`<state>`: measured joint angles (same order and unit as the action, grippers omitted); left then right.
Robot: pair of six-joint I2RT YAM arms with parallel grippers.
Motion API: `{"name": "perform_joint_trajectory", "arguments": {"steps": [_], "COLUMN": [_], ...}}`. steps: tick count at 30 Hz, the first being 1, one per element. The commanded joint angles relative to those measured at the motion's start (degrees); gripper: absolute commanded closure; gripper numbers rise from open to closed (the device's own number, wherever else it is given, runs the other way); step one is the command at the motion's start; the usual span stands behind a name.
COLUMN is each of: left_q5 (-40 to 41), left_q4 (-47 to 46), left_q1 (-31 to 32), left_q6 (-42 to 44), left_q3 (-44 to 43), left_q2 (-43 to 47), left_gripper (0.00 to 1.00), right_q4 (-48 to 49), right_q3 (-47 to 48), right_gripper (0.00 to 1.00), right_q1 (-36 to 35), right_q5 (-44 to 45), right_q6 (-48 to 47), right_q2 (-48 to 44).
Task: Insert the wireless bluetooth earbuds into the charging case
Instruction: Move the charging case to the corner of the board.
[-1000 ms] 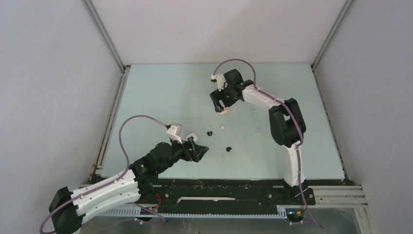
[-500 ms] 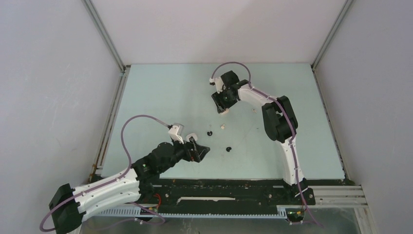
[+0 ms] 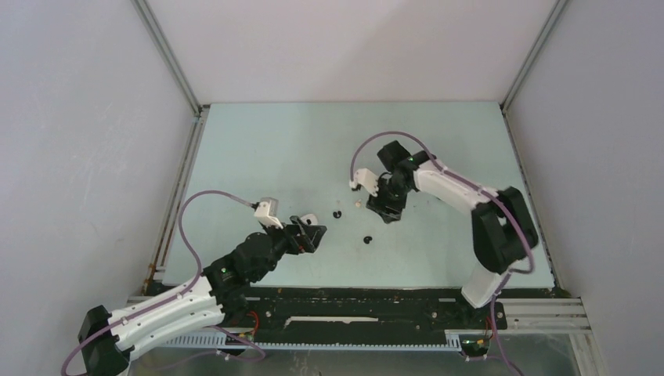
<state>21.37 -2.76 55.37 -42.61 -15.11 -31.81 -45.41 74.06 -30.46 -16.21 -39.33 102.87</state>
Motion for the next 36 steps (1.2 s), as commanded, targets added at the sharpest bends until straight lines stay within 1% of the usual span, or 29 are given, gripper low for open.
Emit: {"name": "perform_joint_trajectory", "arguments": {"steps": [1, 3, 5, 9, 11, 12, 14, 16, 18, 21, 25, 28, 31, 33, 36], "left_q5": [5.51, 5.05, 4.27, 3.5, 4.08, 4.58, 6.46, 8.91, 10.67, 9.65, 6.98, 8.34, 10.01, 10.5, 10.88], "left_q4": [2.36, 2.33, 2.39, 3.42, 1.61, -0.16, -0.62, 1.22, 5.8, 7.93, 6.96, 7.19, 7.89, 8.2, 9.04], "left_q1": [0.35, 0.35, 0.34, 0.35, 0.35, 0.35, 0.35, 0.35, 0.35, 0.35, 0.35, 0.35, 0.35, 0.35, 0.35], "left_q6": [-4.37, -4.37, -3.8, -2.33, -1.7, -1.12, -0.22, 0.09, -0.22, 0.6, 2.44, 2.28, 1.48, 0.65, -2.54], "left_q3": [0.59, 0.67, 0.38, -0.74, 0.27, 1.14, 2.33, 2.18, 0.99, -0.96, -1.56, -1.1, -0.81, -0.86, -1.5], "left_q2": [0.66, 0.21, -0.61, -1.35, 0.5, 2.71, 5.49, 8.03, 8.03, 5.88, 4.63, 5.73, 6.27, 5.82, 3.69], "left_gripper": [0.0, 0.0, 0.0, 0.0, 0.0, 0.0, 0.0, 0.0, 0.0, 0.0, 0.0, 0.0, 0.0, 0.0, 0.0], "right_q4": [-9.94, -11.21, -9.58, -6.22, -7.13, -6.87, -5.19, -2.64, -0.47, 3.38, 4.55, 2.04, 0.3, 0.64, 3.45], "right_q3": [-7.67, -10.69, -13.82, -17.41, -17.78, -18.08, -19.26, -20.78, -21.65, -23.45, -24.58, -24.58, -24.58, -24.58, -25.09], "right_gripper": [0.58, 0.58, 0.57, 0.57, 0.57, 0.57, 0.57, 0.57, 0.56, 0.45, 0.22, 0.21, 0.2, 0.21, 0.24], "right_q1": [-1.5, -3.14, -5.57, -11.92, -16.11, -17.66, -20.46, -22.34, -23.01, -22.94, -21.39, -18.68, -15.51, -13.83, -11.64], "right_q5": [-5.35, -5.16, -3.83, 2.31, 4.8, 5.96, 8.03, 10.02, 11.02, 12.37, 13.5, 8.64, 1.38, -2.13, -6.12], "right_q6": [-20.8, -25.13, -27.0, -27.88, -28.74, -28.82, -29.63, -30.87, -31.61, -32.56, -31.57, -27.42, -19.21, -11.14, 6.25], "right_q2": [-10.56, -13.42, -15.32, -13.71, -11.52, -10.93, -10.61, -10.51, -10.15, -9.81, -12.13, -18.71, -26.65, -31.25, -35.37]}}
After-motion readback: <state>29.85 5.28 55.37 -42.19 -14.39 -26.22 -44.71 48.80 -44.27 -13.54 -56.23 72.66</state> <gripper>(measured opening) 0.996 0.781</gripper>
